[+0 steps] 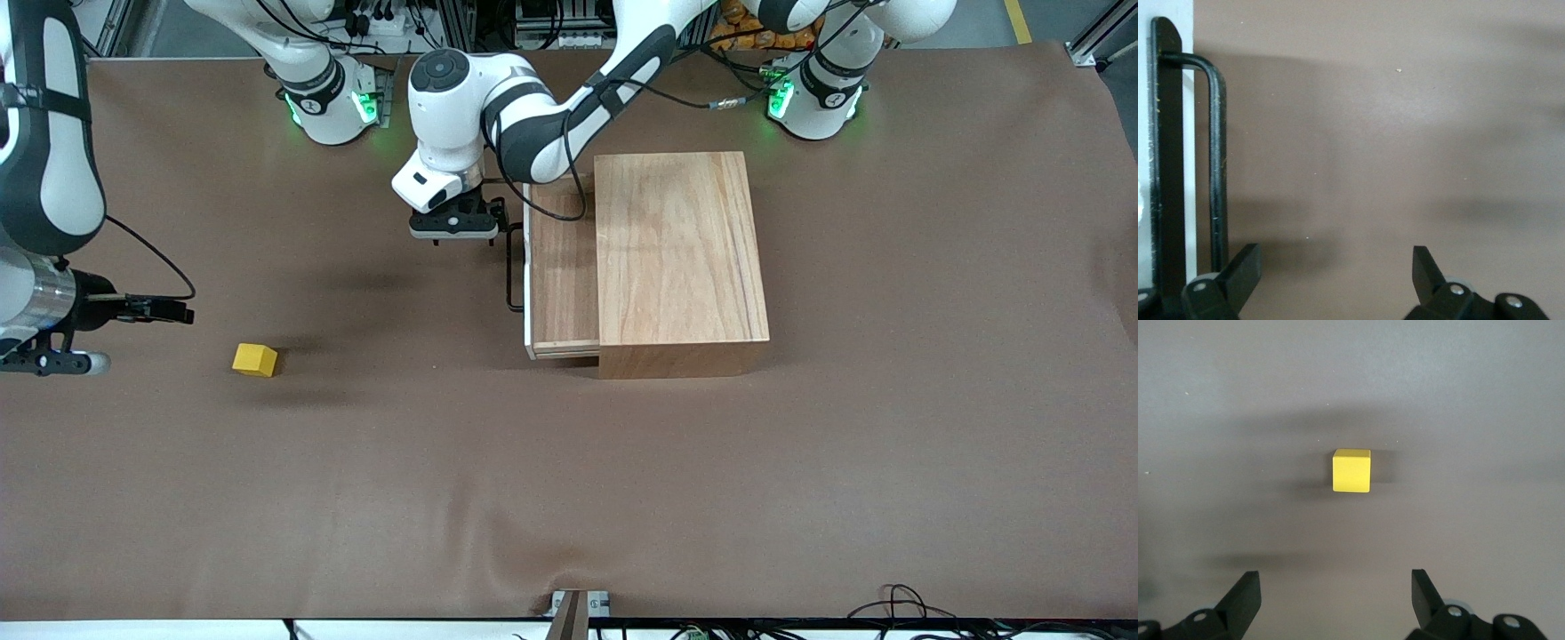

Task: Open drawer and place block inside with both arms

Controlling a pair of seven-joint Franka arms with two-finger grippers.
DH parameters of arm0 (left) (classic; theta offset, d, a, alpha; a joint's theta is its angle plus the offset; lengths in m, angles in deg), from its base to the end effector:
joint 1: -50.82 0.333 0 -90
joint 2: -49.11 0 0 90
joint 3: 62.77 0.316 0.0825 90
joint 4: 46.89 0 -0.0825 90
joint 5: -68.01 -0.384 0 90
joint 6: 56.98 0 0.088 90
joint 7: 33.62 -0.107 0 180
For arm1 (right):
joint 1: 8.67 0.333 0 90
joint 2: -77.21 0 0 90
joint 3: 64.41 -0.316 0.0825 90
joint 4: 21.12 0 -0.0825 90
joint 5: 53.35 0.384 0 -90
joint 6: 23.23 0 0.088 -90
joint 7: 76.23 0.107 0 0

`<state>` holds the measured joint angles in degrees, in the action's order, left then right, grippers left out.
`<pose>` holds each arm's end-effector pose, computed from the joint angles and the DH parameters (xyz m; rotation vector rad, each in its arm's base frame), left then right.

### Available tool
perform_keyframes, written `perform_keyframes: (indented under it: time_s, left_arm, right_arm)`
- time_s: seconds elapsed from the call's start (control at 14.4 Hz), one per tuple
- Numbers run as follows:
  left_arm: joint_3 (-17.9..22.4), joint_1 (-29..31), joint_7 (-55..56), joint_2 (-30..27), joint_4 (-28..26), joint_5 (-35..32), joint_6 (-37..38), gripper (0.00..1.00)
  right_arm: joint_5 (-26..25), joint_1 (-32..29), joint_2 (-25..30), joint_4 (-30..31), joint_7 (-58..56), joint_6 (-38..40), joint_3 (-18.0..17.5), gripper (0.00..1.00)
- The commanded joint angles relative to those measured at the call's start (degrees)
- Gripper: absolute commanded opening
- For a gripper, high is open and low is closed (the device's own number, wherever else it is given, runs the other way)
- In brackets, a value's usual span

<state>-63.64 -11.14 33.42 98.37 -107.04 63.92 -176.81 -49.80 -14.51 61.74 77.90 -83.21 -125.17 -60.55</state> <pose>0.3670 -0.6982 0.3377 2.9929 0.0747 0.1891 0.6028 -0.0947 0.4083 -3.0511 0.1014 0.3219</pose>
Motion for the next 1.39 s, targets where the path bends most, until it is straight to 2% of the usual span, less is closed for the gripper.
perform_keyframes:
  time_s: [0.0,0.14,0.35,0.63,0.7,0.83,0.97,1.32]
  left_arm:
    - [0.17,-0.35,1.6,0.49,1.7,0.75,-0.67,1.0]
    - [0.34,-0.09,1.69,-1.01,1.61,2.06,0.82,1.0]
    - [0.87,1.23,1.7,-5.04,1.26,2.42,4.94,1.0]
    - [2.1,5.78,1.0,-14.79,-0.41,1.55,12.93,1.0]
    - [2.1,7.89,0.38,-17.08,-0.41,1.54,16.78,1.0]
    - [2.1,13.33,-1.46,-21.82,-1.37,1.46,25.74,1.0]
    - [2.1,19.92,-8.55,-24.91,-1.81,1.46,31.21,1.0]
    - [1.93,38.55,-29.37,-30.27,-4.0,1.54,40.8,1.0]
  right_arm:
    - [0.94,-0.41,-5.33,-0.31,1.17,-5.7,-0.7,1.0]
    - [0.94,-1.1,-8.77,-0.31,1.0,-9.41,-0.7,1.0]
    - [0.94,-1.02,-10.54,-0.31,0.91,-11.17,-0.7,1.0]
    - [0.94,-0.67,-14.75,-0.23,0.56,-17.58,-0.79,1.0]
    - [0.94,-0.58,-15.98,1.08,0.39,-18.99,-0.79,1.0]
    - [0.94,-0.58,-15.82,7.56,-0.31,-26.6,-0.96,1.0]
    - [1.02,-0.23,-14.94,13.46,-2.42,-33.21,-1.22,1.0]
    - [1.02,-0.14,-14.94,14.54,-2.51,-34.3,-1.23,1.0]
